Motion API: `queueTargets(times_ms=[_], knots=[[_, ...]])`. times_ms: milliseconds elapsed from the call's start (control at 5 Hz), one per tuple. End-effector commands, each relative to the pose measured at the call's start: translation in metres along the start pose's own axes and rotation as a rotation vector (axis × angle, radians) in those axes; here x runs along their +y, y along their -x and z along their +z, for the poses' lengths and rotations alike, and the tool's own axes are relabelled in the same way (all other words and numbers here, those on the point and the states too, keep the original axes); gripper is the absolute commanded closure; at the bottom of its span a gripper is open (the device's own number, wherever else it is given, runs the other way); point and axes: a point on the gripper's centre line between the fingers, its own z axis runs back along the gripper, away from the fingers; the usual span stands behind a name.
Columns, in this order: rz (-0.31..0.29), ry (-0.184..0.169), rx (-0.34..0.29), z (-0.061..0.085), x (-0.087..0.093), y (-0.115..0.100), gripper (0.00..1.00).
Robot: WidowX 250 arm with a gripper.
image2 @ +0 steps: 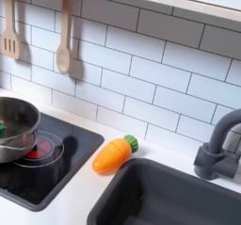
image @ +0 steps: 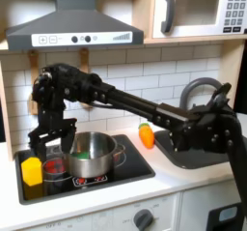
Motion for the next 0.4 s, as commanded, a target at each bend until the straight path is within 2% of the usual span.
queueTargets(times_ms=[0,200], knots=[[0.007,0.001,-0.003,0.0,0.0036,0.0008,0.0],[0.03,-0.01,-0.015,-0.001,0.0088,-0.0016,0.0]])
